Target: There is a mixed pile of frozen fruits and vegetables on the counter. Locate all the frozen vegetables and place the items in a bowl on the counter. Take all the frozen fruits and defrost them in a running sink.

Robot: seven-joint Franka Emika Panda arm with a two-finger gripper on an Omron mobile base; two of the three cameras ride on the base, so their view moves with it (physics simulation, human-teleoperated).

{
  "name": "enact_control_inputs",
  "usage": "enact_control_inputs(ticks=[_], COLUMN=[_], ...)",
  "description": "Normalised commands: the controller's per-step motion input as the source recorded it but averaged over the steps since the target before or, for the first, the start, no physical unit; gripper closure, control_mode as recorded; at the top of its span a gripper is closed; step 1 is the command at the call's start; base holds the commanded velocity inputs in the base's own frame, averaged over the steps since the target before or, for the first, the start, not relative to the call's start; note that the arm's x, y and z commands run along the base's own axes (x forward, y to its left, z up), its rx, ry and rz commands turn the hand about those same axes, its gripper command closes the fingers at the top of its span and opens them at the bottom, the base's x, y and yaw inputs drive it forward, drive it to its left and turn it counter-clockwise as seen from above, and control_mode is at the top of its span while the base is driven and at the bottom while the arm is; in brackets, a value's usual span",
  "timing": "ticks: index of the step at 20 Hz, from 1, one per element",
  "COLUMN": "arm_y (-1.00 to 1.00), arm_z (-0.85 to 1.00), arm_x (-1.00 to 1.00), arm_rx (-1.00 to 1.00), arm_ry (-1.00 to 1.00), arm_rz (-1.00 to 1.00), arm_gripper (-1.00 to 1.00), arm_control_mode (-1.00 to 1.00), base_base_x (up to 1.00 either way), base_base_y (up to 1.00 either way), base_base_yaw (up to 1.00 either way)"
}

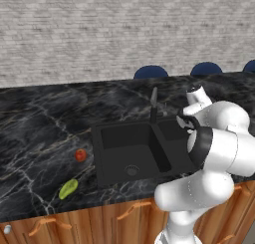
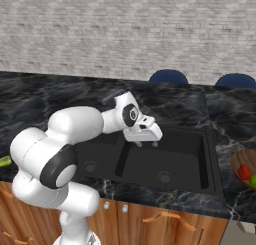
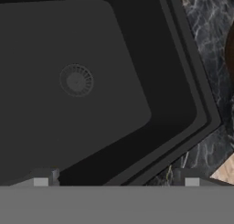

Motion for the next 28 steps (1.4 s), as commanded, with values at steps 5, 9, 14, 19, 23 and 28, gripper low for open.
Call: enact_control_inputs(ticks=[5, 9, 14, 19, 23, 28], arm_y=[0.48, 0.46, 0.51, 0.52, 0.51, 0.5], arm_z=[0.02, 0.03, 0.01, 0.01, 0.06, 0.06], arm_x=[0.0, 0.0, 0.0, 0.0, 0.0, -0.01], arm_rx=[0.04, 0.1, 0.08, 0.03, 0.0, 0.02], arm_ry=[0.02, 0.04, 0.05, 0.05, 0.04, 0.05], arm_rz=[0.01, 0.04, 0.03, 0.0, 0.0, 0.01], arm_gripper=[-1.0, -1.0, -1.0, -1.0, -1.0, -1.0], arm_control_mode=[-1.0, -1.0, -1.0, -1.0, -1.0, -1.0], base_base_x=[0.0, 0.0, 0.0, 0.0, 0.0, 0.0], base_base_y=[0.0, 0.0, 0.0, 0.0, 0.0, 0.0], base_base_yaw=[0.0, 0.0, 0.0, 0.0, 0.0, 0.0])
